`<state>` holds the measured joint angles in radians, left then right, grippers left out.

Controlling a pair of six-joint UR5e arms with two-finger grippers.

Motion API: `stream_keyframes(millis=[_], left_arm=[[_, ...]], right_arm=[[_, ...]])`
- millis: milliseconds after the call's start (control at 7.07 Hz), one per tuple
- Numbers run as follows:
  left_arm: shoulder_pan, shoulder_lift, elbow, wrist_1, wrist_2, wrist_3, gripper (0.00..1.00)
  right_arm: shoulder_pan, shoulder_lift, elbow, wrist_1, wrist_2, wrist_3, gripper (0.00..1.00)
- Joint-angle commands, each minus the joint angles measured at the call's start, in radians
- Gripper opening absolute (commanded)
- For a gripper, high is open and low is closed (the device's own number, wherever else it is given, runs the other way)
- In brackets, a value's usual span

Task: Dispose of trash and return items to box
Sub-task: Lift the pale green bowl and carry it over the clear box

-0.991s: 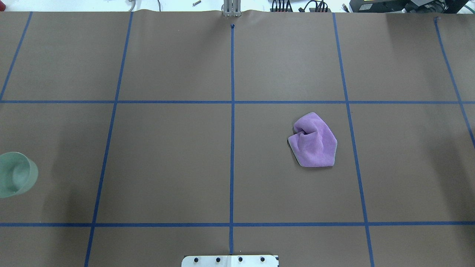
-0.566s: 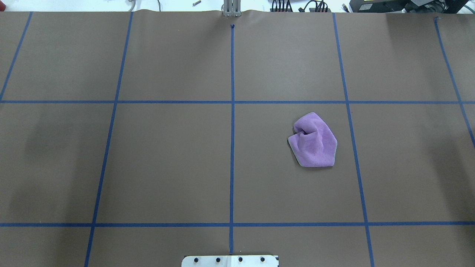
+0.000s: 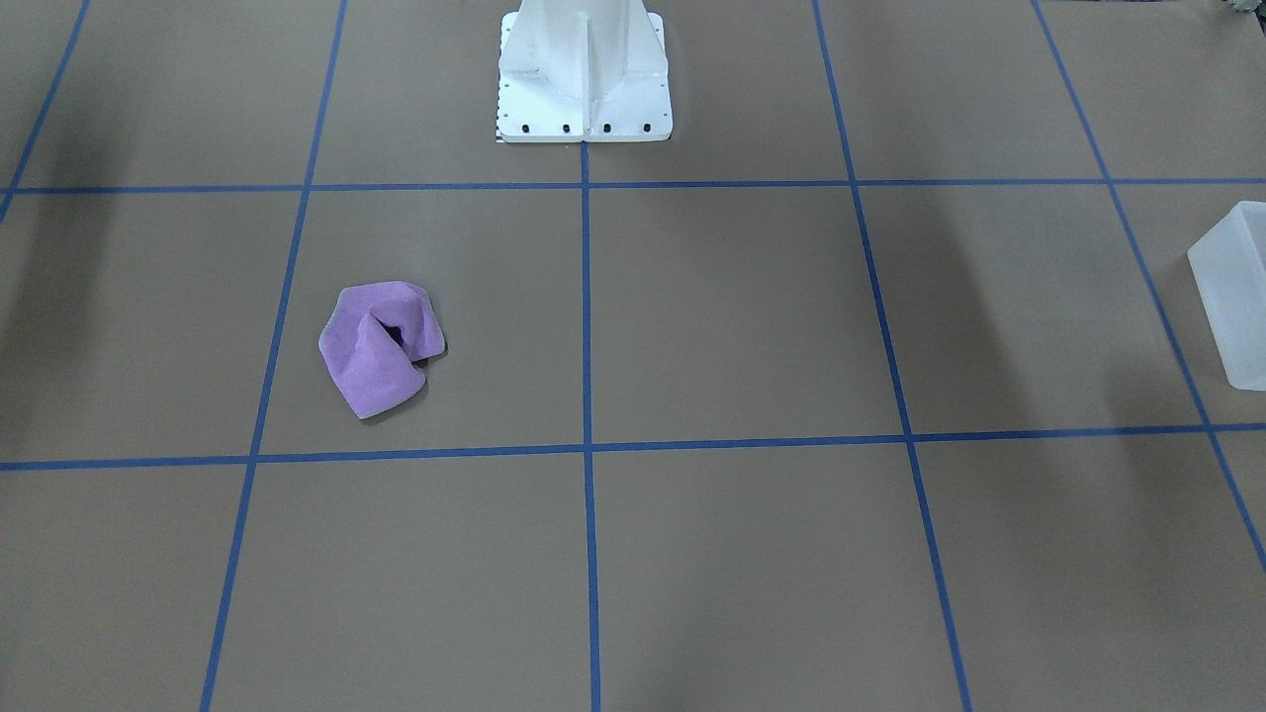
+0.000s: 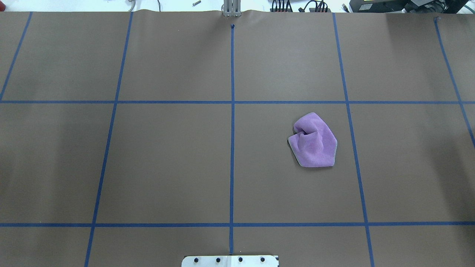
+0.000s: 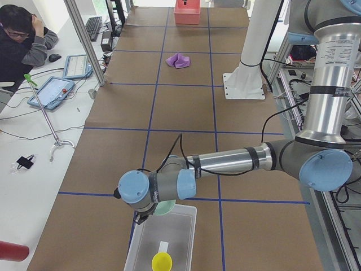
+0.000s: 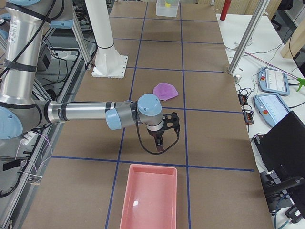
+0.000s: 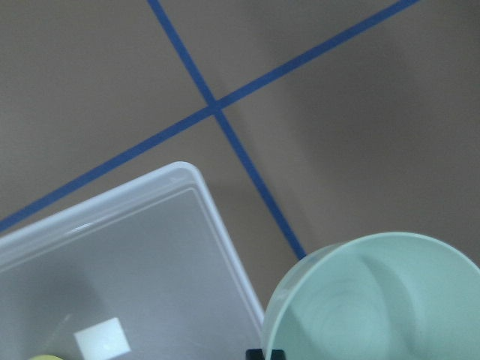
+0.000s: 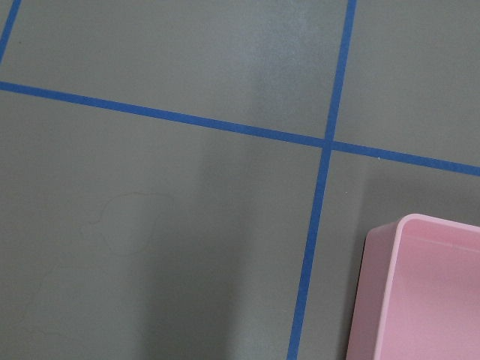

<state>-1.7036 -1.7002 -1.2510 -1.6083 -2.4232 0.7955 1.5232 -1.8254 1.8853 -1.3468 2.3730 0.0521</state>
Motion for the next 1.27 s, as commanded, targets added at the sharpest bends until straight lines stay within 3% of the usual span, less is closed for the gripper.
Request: stream_keyframes(millis=[0,283,566,708,991,1132], left_arm=[[-0.014,-0.071,0.223,-0.147,0.001,0.045,0.00],[-0.011,-0.037,0.290,-0.299,0.001,-0.020,0.00],[0.072,0.014,0.370,-0.659,0.018,-0.331,0.00],[0.114,0.013,0.395,-0.736,0.050,-0.408,0.00],[0.133,0.004,0.395,-0.746,0.052,-0.441,0.00],[0.133,0.001,0.394,-0.756,0.052,-0.435,0.89]], right_arm=[[0.000,0.001,0.000,0.000,0.000,0.000,1.00],[0.000,0.014,-0.005,0.000,-0.001,0.000,1.00],[0.000,0.015,-0.009,0.000,-0.002,-0.002,1.00],[0.000,0.017,-0.011,0.000,-0.002,-0.002,1.00],[0.000,0.017,-0.011,0.000,-0.002,0.000,1.00],[0.000,0.017,-0.011,0.000,-0.003,0.000,1.00]])
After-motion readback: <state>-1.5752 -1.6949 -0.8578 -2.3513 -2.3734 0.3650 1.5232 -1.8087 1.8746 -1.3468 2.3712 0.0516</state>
